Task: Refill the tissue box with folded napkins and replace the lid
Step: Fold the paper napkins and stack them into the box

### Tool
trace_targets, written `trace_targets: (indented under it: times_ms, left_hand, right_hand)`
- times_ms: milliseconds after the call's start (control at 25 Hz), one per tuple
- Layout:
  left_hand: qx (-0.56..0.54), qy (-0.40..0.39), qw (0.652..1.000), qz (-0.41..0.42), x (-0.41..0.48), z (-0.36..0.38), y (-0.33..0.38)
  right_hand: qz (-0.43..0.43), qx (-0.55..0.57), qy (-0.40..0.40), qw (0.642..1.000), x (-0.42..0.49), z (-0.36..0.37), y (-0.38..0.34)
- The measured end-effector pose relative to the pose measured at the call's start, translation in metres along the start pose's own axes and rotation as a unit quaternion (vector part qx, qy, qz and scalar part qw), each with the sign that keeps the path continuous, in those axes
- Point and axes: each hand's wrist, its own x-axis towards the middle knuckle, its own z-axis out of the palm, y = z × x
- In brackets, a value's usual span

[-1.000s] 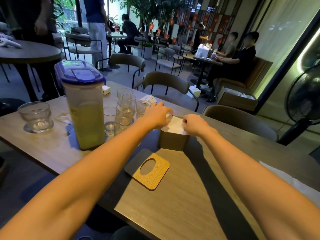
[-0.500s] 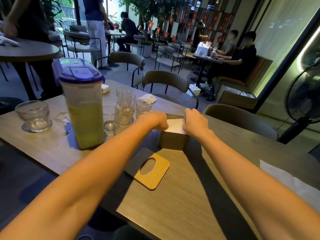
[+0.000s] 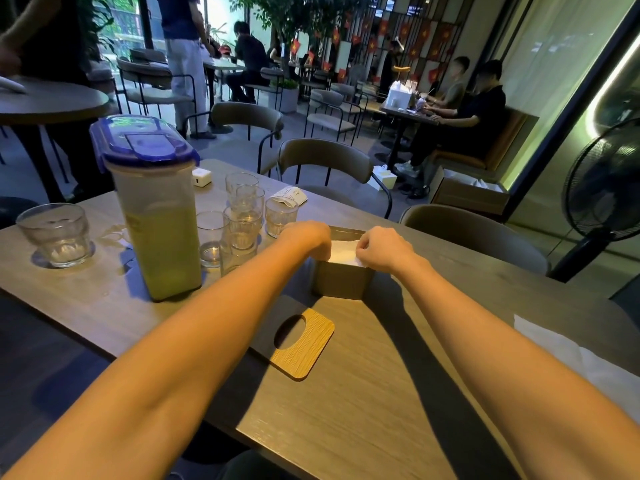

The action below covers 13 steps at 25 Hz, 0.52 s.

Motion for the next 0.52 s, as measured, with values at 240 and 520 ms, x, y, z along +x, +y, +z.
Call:
trace_targets:
  times_ms: [240, 520]
  left_hand:
    - [-0.078, 0.014, 0.997, -0.014, 0.002, 0.002, -0.004]
    - [-0.091, 0.158, 0.983, 0.012, -0.014, -0.003, -0.001]
  right_hand:
    - [0.022, 0.033, -0.049, 0.998, -0.006, -0.002, 0.001]
    - [0.002, 0.126, 0.049, 0.991, -0.030, -0.026, 0.001]
